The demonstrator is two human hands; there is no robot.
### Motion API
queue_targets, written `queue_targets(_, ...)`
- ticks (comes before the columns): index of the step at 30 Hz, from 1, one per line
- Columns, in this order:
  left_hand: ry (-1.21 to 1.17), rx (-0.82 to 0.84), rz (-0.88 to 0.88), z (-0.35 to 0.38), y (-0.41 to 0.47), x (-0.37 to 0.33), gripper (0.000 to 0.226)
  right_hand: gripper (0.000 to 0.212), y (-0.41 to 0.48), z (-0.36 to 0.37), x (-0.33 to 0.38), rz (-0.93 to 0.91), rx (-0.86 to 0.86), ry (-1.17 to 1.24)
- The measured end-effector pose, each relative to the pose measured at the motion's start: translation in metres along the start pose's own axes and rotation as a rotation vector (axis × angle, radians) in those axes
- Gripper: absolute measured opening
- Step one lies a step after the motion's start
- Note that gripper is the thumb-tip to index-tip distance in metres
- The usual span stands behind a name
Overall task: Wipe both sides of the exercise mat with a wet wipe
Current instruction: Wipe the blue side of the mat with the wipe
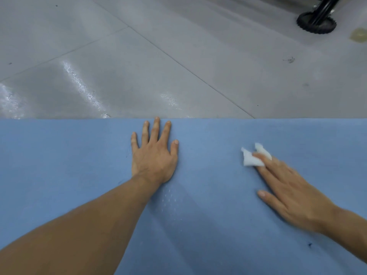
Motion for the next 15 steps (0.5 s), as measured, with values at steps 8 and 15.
queue_targets(8, 0.006, 0.006, -0.001, 0.0, 0.0, -0.001, 0.064, 0.066, -0.065, 0.007, 0.022, -0.279, 0.028, -0.144)
queue_targets(15, 0.006, 0.004, -0.004, 0.002, 0.0, 0.0, 0.064, 0.067, 0.037, -0.01, -0.063, 0.269, -0.077, 0.031)
Point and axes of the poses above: each hand's wrist, its own y-axis towards the middle knuckle, its own z-axis out of the palm, x = y × z, the point moved 6 cm from there along y, towards the middle knuckle, and after that the axes turned 7 degrees about -x, right-handed, at the moved point
